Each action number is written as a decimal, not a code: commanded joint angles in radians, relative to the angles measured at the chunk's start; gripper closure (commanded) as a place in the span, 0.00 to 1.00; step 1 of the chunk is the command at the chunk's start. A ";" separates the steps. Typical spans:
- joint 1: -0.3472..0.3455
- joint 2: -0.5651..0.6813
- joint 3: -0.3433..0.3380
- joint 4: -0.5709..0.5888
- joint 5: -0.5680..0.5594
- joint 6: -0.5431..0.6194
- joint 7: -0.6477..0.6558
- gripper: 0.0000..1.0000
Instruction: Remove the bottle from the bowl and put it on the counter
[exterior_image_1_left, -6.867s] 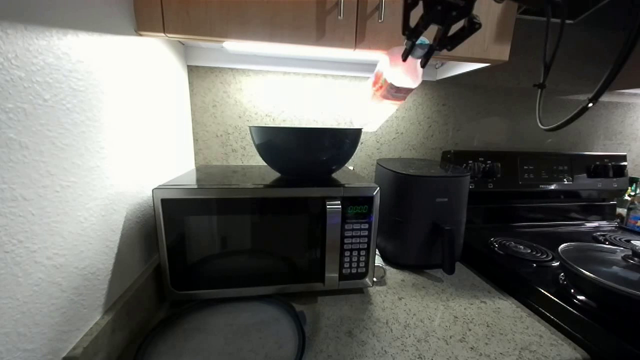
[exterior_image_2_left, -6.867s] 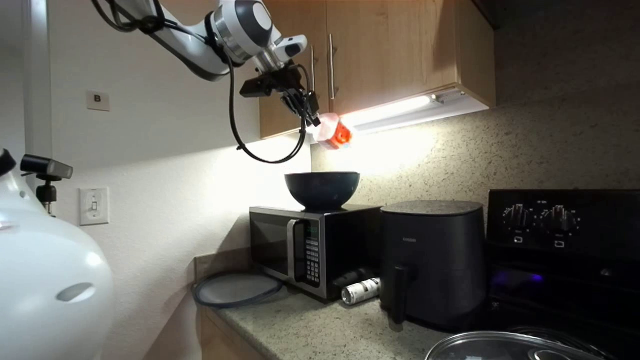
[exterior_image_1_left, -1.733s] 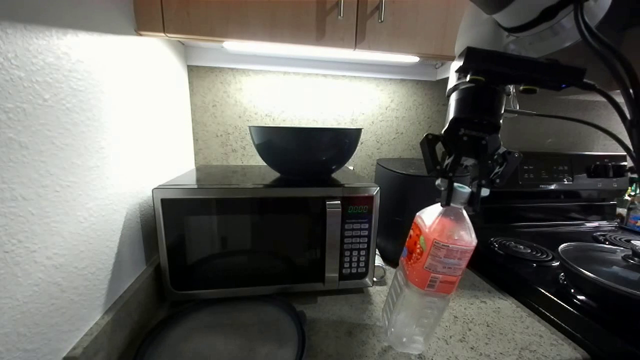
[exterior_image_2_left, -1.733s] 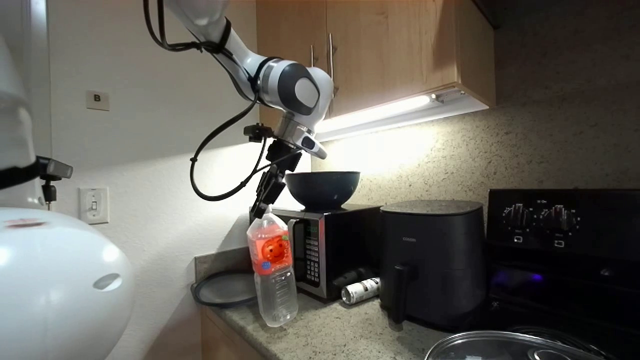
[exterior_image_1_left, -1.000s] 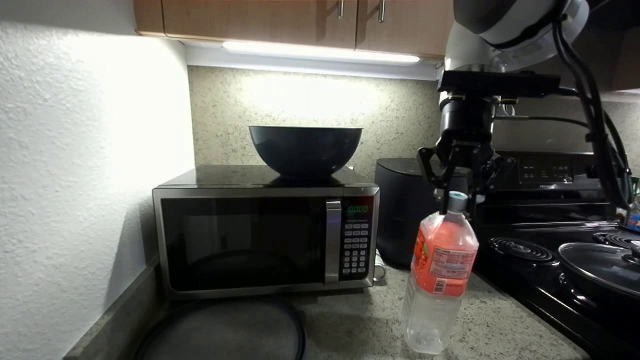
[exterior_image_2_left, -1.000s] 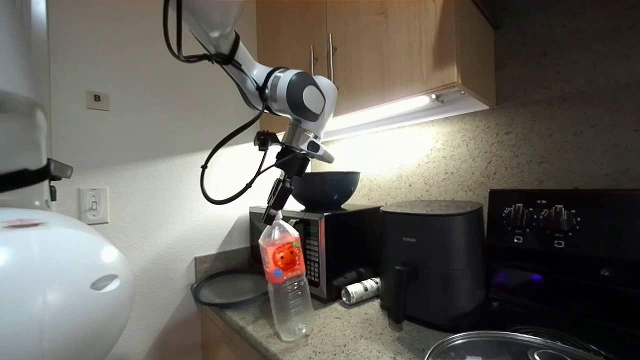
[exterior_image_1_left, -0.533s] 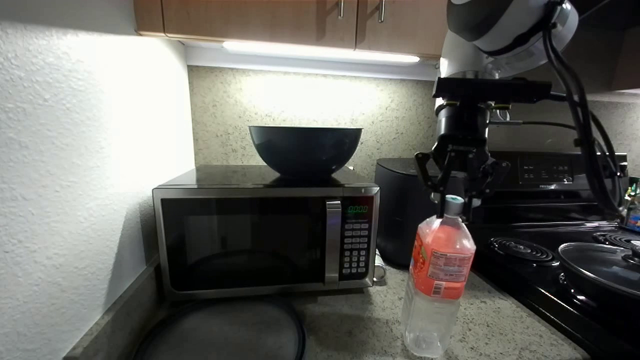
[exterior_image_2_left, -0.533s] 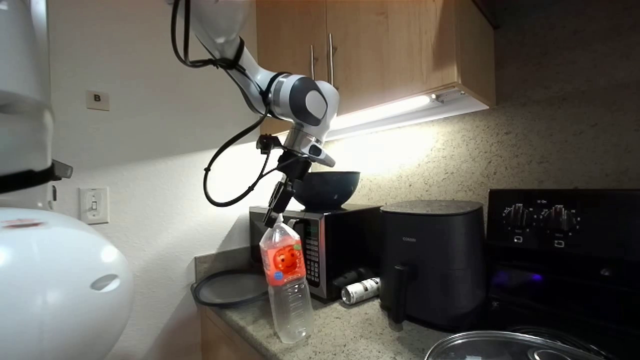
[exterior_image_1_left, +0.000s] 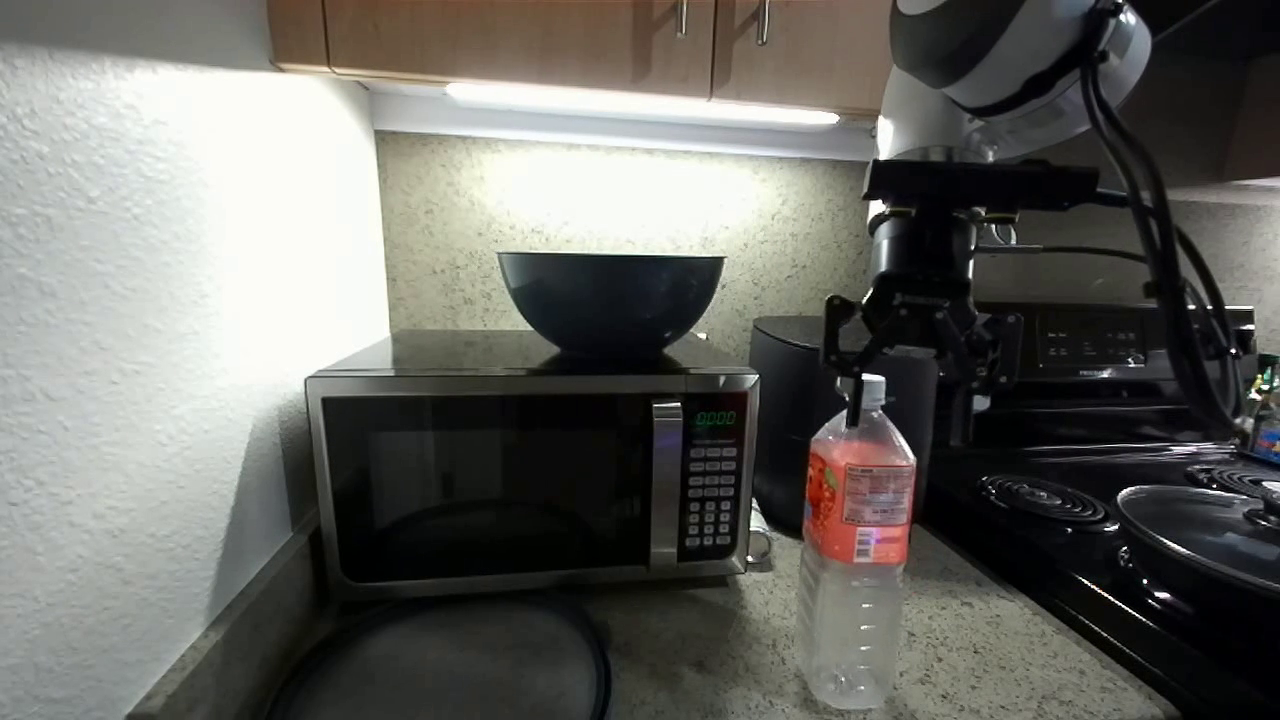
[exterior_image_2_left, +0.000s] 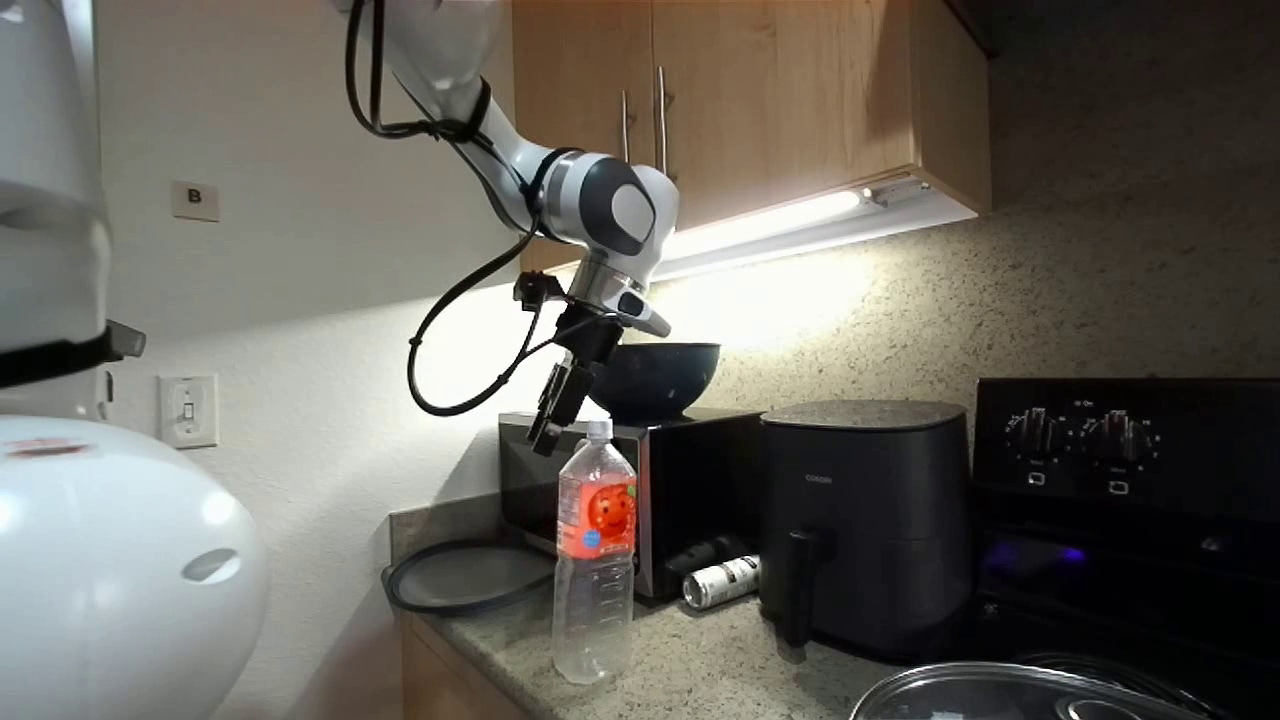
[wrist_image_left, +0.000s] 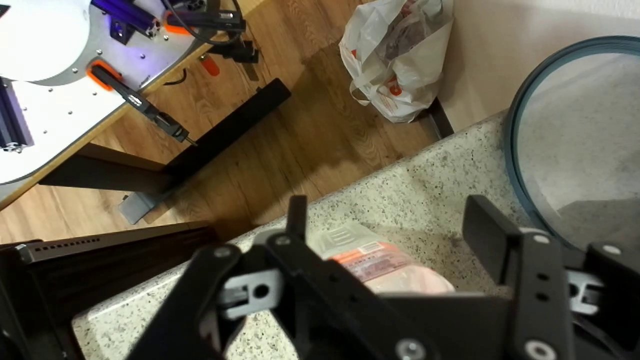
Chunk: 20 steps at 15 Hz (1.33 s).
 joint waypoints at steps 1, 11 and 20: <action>0.001 0.006 0.004 0.008 -0.006 0.010 0.023 0.00; 0.019 -0.056 0.027 0.017 -0.011 0.014 0.016 0.00; 0.037 -0.163 0.076 0.067 -0.001 0.000 0.000 0.00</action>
